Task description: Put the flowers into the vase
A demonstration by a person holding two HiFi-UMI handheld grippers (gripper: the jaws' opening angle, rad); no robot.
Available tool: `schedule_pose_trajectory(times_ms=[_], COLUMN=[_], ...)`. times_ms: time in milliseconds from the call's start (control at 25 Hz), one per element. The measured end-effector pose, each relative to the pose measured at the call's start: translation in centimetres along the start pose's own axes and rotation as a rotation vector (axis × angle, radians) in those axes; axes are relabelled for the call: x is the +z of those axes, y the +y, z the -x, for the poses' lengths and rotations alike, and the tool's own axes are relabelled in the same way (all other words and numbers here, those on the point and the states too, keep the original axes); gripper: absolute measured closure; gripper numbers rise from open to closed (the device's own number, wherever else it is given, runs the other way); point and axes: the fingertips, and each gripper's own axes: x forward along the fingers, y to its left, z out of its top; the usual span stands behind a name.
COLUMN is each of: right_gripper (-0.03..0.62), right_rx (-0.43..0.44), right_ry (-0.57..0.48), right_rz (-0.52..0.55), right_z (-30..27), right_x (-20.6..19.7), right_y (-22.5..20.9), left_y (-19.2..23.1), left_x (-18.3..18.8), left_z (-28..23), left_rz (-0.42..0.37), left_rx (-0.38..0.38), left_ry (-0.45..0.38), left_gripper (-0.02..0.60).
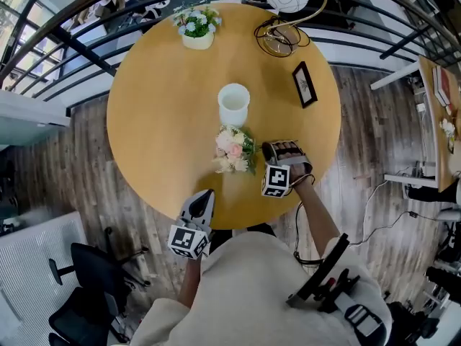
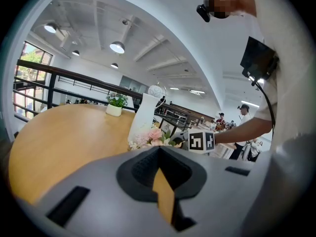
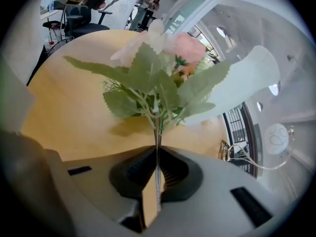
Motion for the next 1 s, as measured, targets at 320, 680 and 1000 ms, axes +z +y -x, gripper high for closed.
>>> schedule_pose_trajectory(times_ms=[320, 680, 1000], right_gripper=[0.566, 0.566, 0.565], right_rx=[-0.063, -0.121, -0.173], right_ry=[-0.027, -0.028, -0.039], right_rz=[-0.049, -0.077, -0.118], right_z=[2.8, 6.4, 8.6], right_x=[0.5, 0.1, -0.2], right_y=[-0.1, 0.4, -0.5], left_y=[-0.9, -3.6, -4.4], left_x=[0.8, 4.4, 7.6], left_z=[-0.3, -1.5, -2.3], left_rz=[-0.044, -0.16, -0.228], left_rx=[-0.032, -0.101, -0.125], left_ry=[-0.023, -0.104, -0.181], left_gripper=[0.575, 0.575, 0.575])
